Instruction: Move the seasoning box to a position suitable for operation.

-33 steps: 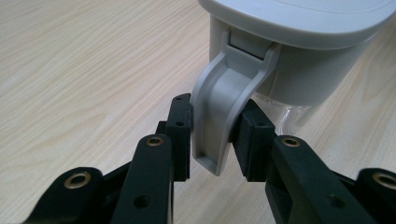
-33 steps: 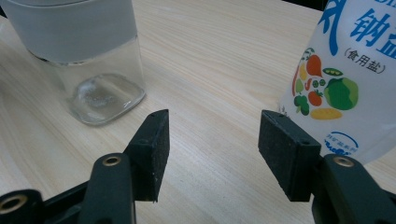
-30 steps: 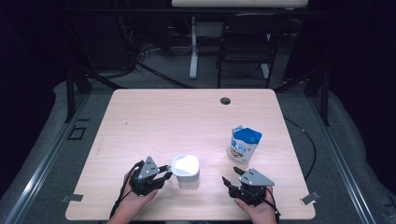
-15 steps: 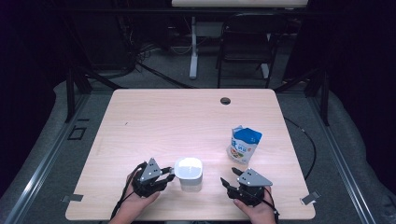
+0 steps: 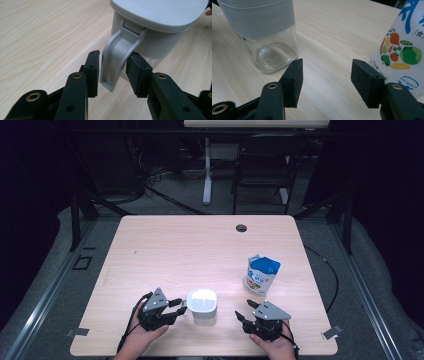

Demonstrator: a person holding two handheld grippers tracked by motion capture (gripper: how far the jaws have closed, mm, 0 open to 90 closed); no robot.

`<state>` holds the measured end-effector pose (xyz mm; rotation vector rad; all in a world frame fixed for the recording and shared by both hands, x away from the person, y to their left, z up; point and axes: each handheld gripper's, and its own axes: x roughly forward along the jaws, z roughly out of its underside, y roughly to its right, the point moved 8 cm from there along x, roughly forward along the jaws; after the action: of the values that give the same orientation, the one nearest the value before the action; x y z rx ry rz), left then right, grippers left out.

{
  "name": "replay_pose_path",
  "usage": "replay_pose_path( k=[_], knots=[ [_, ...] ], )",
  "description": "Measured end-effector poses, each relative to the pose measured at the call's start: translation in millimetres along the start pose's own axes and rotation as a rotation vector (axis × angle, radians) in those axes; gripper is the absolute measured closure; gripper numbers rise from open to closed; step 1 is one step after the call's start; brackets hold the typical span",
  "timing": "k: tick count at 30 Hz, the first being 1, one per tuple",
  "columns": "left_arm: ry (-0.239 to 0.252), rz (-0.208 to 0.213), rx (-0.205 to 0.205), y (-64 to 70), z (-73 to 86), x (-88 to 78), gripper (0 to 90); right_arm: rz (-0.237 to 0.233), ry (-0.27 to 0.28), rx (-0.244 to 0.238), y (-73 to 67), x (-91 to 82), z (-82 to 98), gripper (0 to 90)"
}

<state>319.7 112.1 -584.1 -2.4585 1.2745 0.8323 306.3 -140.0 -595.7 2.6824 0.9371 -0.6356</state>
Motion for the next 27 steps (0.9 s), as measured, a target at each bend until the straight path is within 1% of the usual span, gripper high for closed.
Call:
replay_pose_path(
  k=[2,6,7,8,9,10,12,14,16,17,18,20,21,22,23,24,25,27],
  knots=[
    [0.012,0.003,0.000,0.6,-2.2,-5.7,62.3,-0.004,-0.004,0.004,-0.2,-0.4,0.1,44.6],
    [0.038,0.007,-0.036,-3.6,-5.5,-14.7,60.5,-0.004,-0.013,0.007,0.4,-0.5,0.9,48.7],
    [0.038,0.007,-0.036,-3.6,-5.5,-14.7,60.3,-0.004,-0.013,0.007,0.4,-0.5,0.9,48.7],
    [0.049,-0.001,-0.051,-7.5,-6.4,-17.5,60.0,0.001,-0.019,0.008,1.2,-0.8,0.7,50.9],
    [0.049,-0.001,-0.051,-7.5,-6.4,-17.5,59.7,0.002,-0.021,0.007,1.6,-0.9,0.3,53.7],
    [0.053,-0.009,-0.068,-11.2,-6.8,-19.2,59.5,-0.012,-0.022,0.009,1.1,-1.3,-0.5,57.0],
    [0.059,-0.011,-0.084,-12.8,-7.7,-20.1,59.4,-0.020,-0.028,0.008,1.1,-2.1,-1.9,58.0],
    [0.062,-0.012,-0.089,-13.8,-8.7,-21.0,59.2,-0.019,-0.024,0.008,0.9,-2.0,-3.1,58.9],
    [0.066,-0.009,-0.107,-14.7,-11.5,-22.4,57.9,-0.024,-0.037,0.003,-0.2,-1.8,-6.3,59.9],
    [0.076,-0.004,-0.117,-15.0,-13.5,-22.9,57.5,-0.026,-0.043,-0.003,-1.0,-1.8,-7.9,61.0],
    [0.076,-0.004,-0.117,-15.0,-13.5,-22.9,57.1,-0.026,-0.043,-0.003,-1.0,-1.8,-7.9,61.0],
    [0.076,-0.007,-0.105,-17.4,-18.3,-25.4,58.3,-0.033,-0.057,-0.028,-4.1,-1.8,-15.0,62.7],
    [0.076,-0.004,-0.111,-17.7,-20.1,-25.5,58.5,-0.030,-0.055,-0.038,-4.6,-1.7,-18.1,62.8],
    [0.077,-0.009,-0.109,-19.1,-22.1,-25.4,58.4,-0.030,-0.056,-0.041,-5.2,-1.4,-20.9,62.8],
    [0.079,-0.013,-0.117,-19.9,-23.9,-24.9,58.3,-0.035,-0.059,-0.040,-5.8,-0.5,-23.2,62.1],
    [0.078,-0.014,-0.115,-20.7,-25.8,-24.4,58.3,-0.041,-0.072,-0.034,-6.3,0.2,-24.6,62.0],
    [0.071,-0.013,-0.114,-21.5,-27.5,-23.8,58.2,-0.042,-0.072,-0.039,-6.3,0.9,-26.6,62.4],
    [0.069,-0.015,-0.113,-22.1,-29.6,-23.2,58.1,-0.060,-0.072,-0.035,-7.0,2.7,-30.2,66.1]
  ],
)
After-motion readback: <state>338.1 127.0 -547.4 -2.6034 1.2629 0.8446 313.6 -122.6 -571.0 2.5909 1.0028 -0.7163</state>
